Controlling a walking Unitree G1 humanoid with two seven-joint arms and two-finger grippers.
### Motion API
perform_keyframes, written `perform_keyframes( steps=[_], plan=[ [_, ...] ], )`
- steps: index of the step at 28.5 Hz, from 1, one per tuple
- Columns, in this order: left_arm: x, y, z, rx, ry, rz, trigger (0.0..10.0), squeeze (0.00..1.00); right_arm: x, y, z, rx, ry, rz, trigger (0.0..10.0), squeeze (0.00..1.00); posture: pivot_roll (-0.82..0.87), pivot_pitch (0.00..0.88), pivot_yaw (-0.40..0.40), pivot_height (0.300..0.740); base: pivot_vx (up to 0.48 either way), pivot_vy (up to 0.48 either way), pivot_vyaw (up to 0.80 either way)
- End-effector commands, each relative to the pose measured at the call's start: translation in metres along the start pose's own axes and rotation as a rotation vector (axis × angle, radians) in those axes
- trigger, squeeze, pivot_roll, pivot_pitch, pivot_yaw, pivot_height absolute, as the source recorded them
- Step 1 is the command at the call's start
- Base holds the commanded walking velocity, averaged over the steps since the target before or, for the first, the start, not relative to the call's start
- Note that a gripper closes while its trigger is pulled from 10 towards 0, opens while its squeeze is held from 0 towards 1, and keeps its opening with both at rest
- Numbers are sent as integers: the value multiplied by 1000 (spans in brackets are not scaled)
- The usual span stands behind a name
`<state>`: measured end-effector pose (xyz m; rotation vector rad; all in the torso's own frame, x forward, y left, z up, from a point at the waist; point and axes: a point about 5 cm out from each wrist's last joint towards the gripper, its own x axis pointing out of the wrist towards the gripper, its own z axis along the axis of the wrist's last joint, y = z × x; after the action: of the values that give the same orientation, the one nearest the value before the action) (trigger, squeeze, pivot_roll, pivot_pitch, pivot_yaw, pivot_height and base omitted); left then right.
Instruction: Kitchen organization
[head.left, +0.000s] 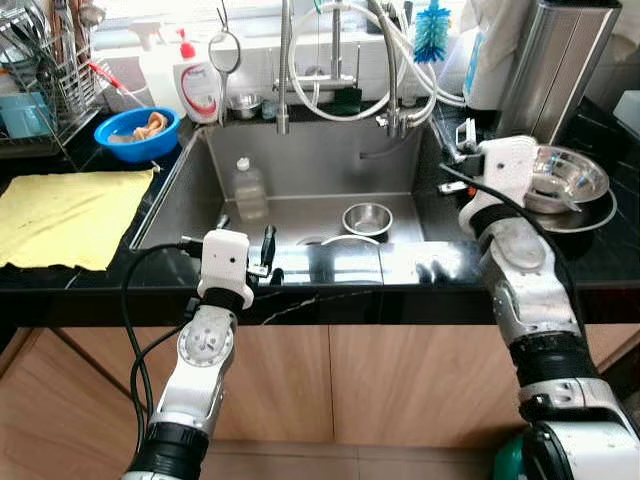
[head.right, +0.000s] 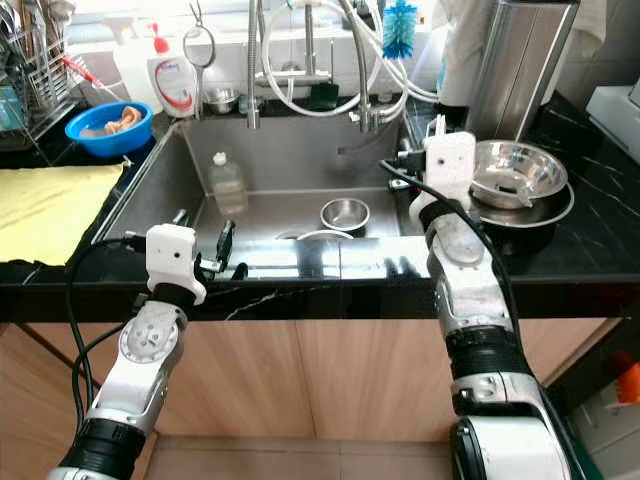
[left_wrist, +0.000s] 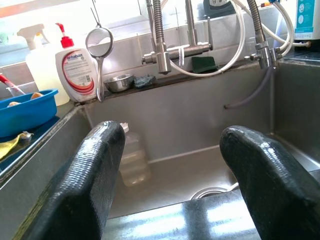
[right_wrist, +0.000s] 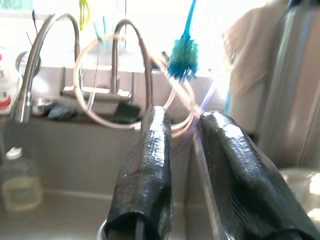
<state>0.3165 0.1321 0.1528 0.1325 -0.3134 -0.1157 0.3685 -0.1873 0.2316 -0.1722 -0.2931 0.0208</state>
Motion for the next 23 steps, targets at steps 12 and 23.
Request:
perform_keyframes(
  steps=[12,23],
  plan=[
    [1,4,3,11,-9,1,10000,0,-39,-47,10,-46,-24,-272,10000,1000,-126,0,99,740,0,0,0],
    [1,1,3,5,-10,-13,10000,0,-57,-44,2,-34,49,-306,10000,0,-130,0,98,740,0,0,0]
  ],
)
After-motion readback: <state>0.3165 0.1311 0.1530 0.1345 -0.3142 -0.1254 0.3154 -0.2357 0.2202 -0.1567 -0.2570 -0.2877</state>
